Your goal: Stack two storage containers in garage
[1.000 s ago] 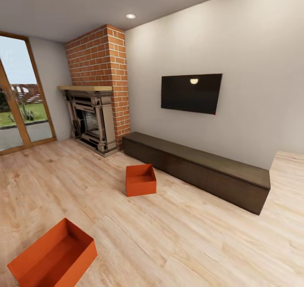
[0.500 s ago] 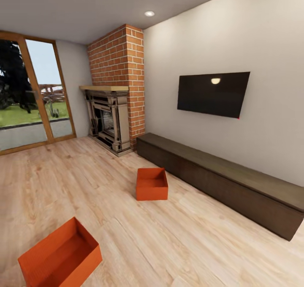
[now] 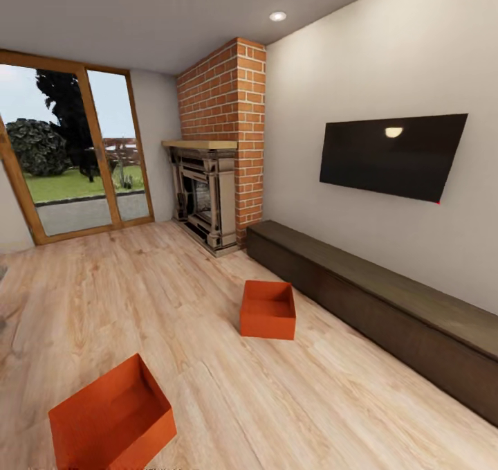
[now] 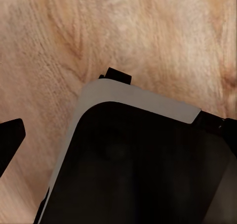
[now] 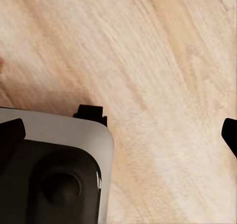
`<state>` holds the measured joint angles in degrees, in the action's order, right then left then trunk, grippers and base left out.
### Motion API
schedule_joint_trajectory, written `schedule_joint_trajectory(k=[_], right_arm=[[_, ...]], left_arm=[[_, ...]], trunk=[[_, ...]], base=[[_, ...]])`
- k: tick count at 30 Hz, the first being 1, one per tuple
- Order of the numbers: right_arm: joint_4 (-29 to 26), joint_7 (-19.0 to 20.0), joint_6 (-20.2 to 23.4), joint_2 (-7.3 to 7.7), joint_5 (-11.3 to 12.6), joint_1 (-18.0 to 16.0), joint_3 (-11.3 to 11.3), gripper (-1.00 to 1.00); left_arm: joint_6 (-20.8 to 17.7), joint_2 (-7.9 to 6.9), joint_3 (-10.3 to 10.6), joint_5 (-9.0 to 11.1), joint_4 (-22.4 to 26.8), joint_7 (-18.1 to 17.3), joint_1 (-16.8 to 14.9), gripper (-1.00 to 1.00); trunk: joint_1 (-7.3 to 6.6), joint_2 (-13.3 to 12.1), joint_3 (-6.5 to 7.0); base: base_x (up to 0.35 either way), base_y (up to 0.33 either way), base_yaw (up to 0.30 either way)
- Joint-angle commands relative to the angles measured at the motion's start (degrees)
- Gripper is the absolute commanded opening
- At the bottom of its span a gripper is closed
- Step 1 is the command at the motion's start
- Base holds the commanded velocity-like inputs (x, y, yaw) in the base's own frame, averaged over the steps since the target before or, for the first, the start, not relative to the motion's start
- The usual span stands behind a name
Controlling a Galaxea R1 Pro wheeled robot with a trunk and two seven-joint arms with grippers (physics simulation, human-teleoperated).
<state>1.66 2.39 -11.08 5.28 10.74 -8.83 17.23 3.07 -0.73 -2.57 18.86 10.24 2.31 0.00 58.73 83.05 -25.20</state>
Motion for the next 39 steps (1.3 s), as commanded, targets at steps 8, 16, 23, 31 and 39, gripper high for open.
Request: schedule_joint_trajectory(k=[8,16,23,31,39], right_arm=[[0.2,0.3,-0.3,0.00,0.6,-0.1,0.4,1.00],[0.2,0.3,-0.3,0.05,0.6,-0.1,0.4,1.00],[0.2,0.3,-0.3,0.06,0.6,-0.1,0.4,1.00],[0.2,0.3,-0.3,0.08,0.6,-0.1,0.4,1.00],[0.2,0.3,-0.3,0.08,0.6,-0.1,0.4,1.00]], left_arm=[[0.1,0.02,-0.3,-0.1,0.0,0.1,0.0,1.00],[0.1,0.02,-0.3,-0.1,0.0,0.1,0.0,1.00],[-0.1,0.17,-0.3,0.0,0.1,0.1,0.0,1.00],[-0.1,0.12,-0.3,0.0,0.1,0.1,0.0,1.00],[-0.1,0.11,-0.3,0.0,0.1,0.1,0.0,1.00]], trunk=[[0.00,0.0,-0.05],[0.00,0.0,-0.05],[0.00,0.0,-0.05],[0.00,0.0,-0.05],[0.00,0.0,-0.05]], base=[[0.009,-0.005,0.269],[0.000,0.000,0.269],[0.000,0.000,0.269],[0.001,0.000,0.269],[0.105,0.000,0.269]])
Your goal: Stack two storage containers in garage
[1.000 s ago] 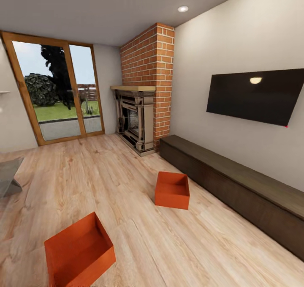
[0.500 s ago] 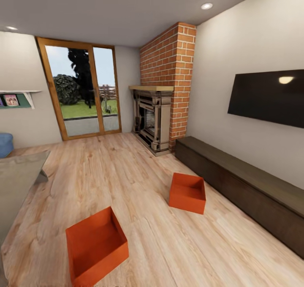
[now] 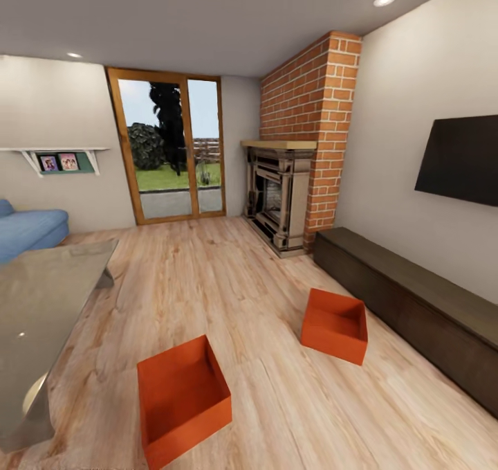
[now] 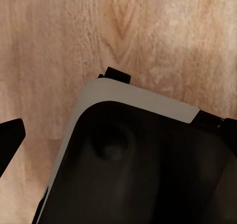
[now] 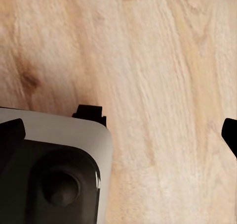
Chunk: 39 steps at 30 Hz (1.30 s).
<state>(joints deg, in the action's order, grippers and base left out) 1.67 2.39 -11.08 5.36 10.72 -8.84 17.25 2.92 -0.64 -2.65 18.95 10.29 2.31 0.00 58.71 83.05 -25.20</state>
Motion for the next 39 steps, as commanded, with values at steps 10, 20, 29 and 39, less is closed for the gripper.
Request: schedule_joint_trajectory(k=[10,20,29,39], right_arm=[[0.2,0.2,-0.3,-0.01,0.6,0.0,0.4,1.00],[0.2,0.2,-0.3,-0.04,0.6,-0.1,0.4,1.00],[0.2,0.2,-0.3,-0.08,0.6,0.0,0.4,1.00],[0.2,0.3,-0.3,-0.53,1.0,-0.1,0.2,1.00]], left_arm=[[0.2,-0.06,-0.3,-0.1,0.1,0.1,0.0,1.00],[0.2,-0.06,-0.3,-0.1,0.1,0.1,0.0,1.00],[0.2,-0.06,-0.3,-0.1,0.1,0.1,0.0,1.00],[0.2,0.02,-0.3,-0.1,0.0,0.1,0.0,1.00]], trunk=[[0.02,0.0,-0.05],[0.02,0.0,-0.05],[0.02,0.0,-0.05],[0.02,0.0,-0.05]], base=[[0.185,0.000,0.269],[0.191,0.000,0.269],[0.191,0.000,0.269],[0.191,0.000,0.126]])
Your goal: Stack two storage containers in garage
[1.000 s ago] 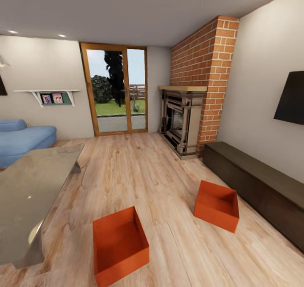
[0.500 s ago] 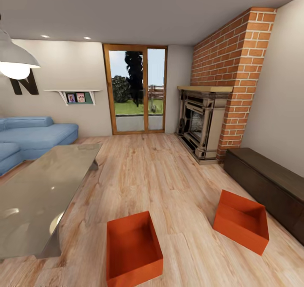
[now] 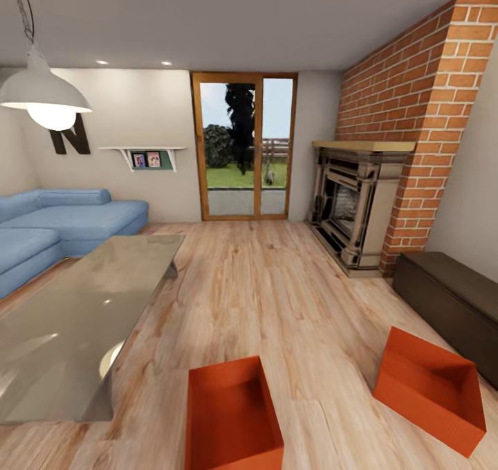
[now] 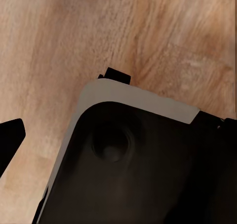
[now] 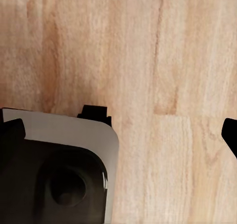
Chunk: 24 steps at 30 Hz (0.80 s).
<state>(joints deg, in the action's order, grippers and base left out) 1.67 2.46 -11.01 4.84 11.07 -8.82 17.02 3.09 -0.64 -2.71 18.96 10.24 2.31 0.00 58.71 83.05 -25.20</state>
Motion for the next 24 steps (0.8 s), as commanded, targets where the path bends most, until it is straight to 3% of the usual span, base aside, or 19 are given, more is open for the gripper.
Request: schedule_joint_trajectory(k=[1,19,24], right_arm=[[0.2,0.2,-0.4,-0.03,0.6,-0.1,0.3,1.00],[0.2,0.3,0.4,0.01,0.4,-0.1,0.4,1.00],[0.2,0.3,0.4,0.30,0.5,-0.1,0.3,1.00]], left_arm=[[0.1,0.02,-0.3,-0.1,0.0,0.0,0.0,1.00],[0.1,0.11,-0.3,-0.1,0.0,0.0,0.0,1.00],[0.1,0.11,-0.3,-0.1,0.0,0.0,0.0,1.00]], trunk=[[0.02,0.0,-0.05],[0.02,0.0,-0.05],[0.02,0.0,-0.05]], base=[[0.168,0.000,0.002],[0.047,0.000,0.000],[0.163,0.000,0.218]])
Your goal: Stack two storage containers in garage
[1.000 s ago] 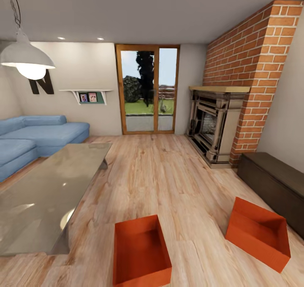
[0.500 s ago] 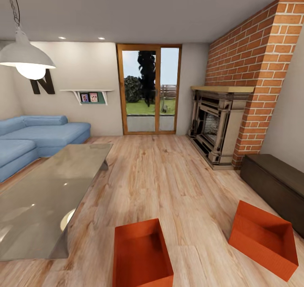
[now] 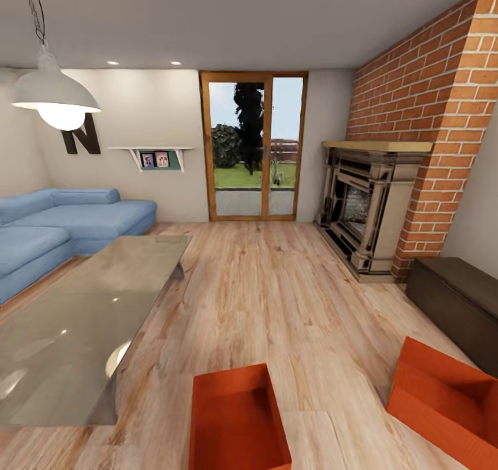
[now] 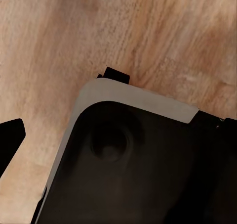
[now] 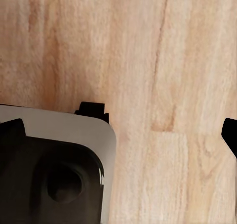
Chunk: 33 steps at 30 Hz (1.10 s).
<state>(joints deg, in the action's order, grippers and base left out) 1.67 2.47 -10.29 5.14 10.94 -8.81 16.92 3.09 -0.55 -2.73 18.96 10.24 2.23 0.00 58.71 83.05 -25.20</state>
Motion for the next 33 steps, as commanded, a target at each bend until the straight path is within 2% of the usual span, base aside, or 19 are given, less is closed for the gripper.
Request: schedule_joint_trajectory(k=[1,12,33], right_arm=[[0.2,0.3,-0.4,0.01,0.6,-0.1,0.4,1.00],[0.2,0.3,-0.5,0.03,0.6,-0.1,0.5,1.00],[0.2,0.3,-0.5,-0.34,0.5,-0.1,0.6,1.00]], left_arm=[[0.1,0.02,-0.3,-0.1,0.0,0.1,0.0,1.00],[0.1,0.02,-0.3,-0.1,0.0,0.1,0.0,1.00],[0.1,0.11,-0.3,-0.1,0.0,0.1,0.0,1.00]], trunk=[[0.02,0.0,-0.05],[0.02,0.0,-0.05],[0.02,0.0,-0.05]], base=[[0.140,0.000,0.257],[0.053,0.000,0.253],[0.000,0.000,0.007]])
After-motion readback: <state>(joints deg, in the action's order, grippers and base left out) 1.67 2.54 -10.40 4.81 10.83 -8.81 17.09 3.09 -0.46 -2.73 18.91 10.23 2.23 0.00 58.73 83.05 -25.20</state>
